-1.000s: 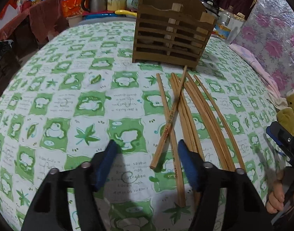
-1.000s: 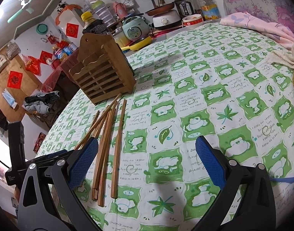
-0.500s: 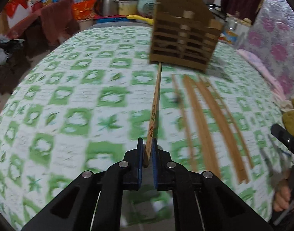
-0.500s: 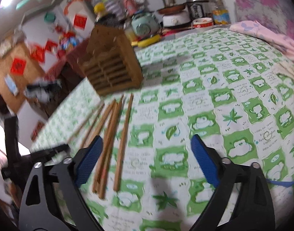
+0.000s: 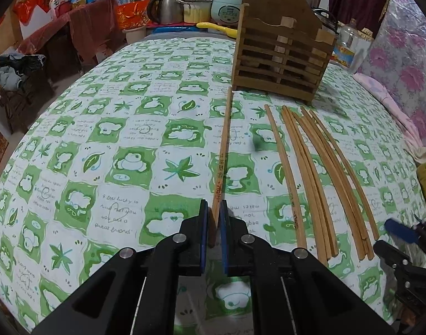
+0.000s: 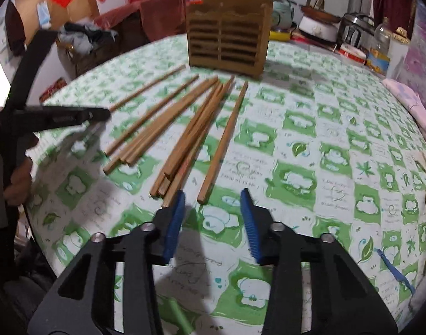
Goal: Organize utensils
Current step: 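Close the right tool on another chopstick while the left tool lifts its chopstick, then carry both chopsticks over the wooden holder and open both tools to drop them in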
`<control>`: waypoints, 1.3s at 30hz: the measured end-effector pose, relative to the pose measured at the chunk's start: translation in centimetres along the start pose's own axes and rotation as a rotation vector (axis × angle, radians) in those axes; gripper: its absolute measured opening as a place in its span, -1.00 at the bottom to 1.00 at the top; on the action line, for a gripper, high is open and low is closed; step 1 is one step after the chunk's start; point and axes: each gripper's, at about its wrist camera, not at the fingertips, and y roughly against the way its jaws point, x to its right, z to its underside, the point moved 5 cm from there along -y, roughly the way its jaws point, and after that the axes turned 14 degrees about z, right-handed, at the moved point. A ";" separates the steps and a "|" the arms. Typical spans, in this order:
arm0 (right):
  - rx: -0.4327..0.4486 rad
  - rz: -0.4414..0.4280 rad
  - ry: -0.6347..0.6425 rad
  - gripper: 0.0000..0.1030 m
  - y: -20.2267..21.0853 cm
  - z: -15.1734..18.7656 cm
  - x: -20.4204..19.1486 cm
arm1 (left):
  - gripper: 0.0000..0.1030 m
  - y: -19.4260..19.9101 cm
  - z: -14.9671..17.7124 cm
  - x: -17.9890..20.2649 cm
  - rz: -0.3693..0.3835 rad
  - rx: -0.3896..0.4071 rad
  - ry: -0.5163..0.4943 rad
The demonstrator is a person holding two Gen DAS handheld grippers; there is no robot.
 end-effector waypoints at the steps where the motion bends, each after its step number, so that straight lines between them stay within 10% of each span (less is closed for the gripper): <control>1: -0.004 -0.009 -0.011 -0.39 -0.1 -0.1 0.2 | -0.83 0.0 0.0 0.0 -0.006 0.000 -0.003; 6: -0.023 -0.030 -0.119 -0.88 -0.6 -0.1 2.0 | -0.83 -0.2 -0.1 0.2 -0.017 -0.001 -0.009; 27: 0.149 0.005 -0.172 -0.88 3.8 -2.7 3.5 | -0.89 3.6 -1.1 1.3 0.077 0.096 0.004; 39: 0.334 -0.002 -0.215 -0.88 8.6 -11.0 5.0 | -0.93 9.8 -8.9 6.3 0.073 0.254 -0.115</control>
